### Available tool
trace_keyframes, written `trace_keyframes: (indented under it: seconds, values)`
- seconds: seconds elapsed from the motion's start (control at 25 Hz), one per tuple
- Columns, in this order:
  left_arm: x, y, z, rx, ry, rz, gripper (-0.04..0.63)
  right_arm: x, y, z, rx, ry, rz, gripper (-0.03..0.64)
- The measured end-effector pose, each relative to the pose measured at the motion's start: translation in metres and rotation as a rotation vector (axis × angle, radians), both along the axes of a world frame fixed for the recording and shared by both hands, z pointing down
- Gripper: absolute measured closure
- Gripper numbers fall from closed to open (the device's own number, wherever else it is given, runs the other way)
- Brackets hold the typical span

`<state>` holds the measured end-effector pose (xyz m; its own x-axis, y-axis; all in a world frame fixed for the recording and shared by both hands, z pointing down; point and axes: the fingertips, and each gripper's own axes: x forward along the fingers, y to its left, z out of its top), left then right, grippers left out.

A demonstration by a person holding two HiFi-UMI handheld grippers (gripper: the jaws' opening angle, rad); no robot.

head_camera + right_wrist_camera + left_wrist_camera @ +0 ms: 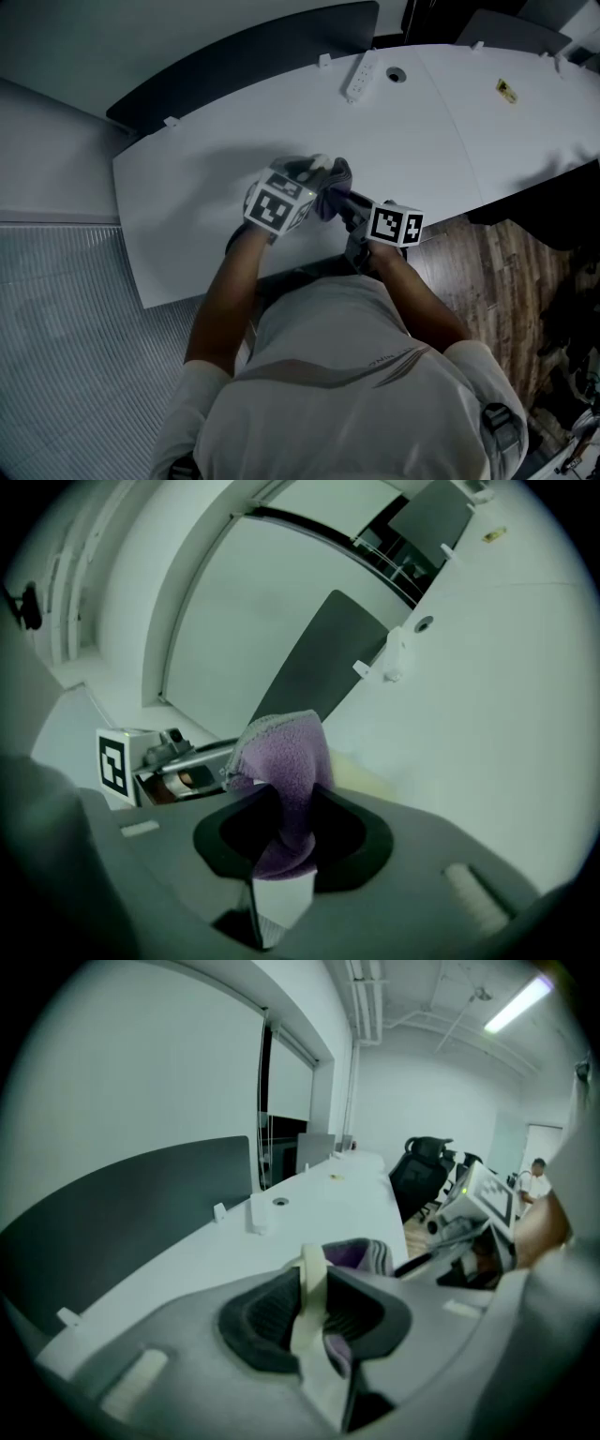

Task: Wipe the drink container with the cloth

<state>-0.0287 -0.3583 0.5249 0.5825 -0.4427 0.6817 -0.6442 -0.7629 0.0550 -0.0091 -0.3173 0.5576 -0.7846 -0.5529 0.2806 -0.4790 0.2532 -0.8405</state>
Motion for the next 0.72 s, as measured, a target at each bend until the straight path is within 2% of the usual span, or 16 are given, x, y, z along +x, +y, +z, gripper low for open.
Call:
trace_keyframes:
  seconds: [0.24, 0.52, 0.72]
  values:
    - [0.001, -0.001, 0.001, -0.001, -0.007, -0.015, 0.517, -0.012, -0.008, 0.030, 0.099, 0.295, -0.148, 0.512]
    - [0.002, -0.002, 0.002, -0.002, -0.005, -0.021, 0.517, -0.009, -0.012, 0.075, 0.078, 0.502, -0.261, 0.509]
    - [0.000, -0.003, 0.000, -0.004, 0.009, -0.022, 0.515, -0.007, -0.014, 0.110, 0.069, 0.631, -0.287, 0.503]
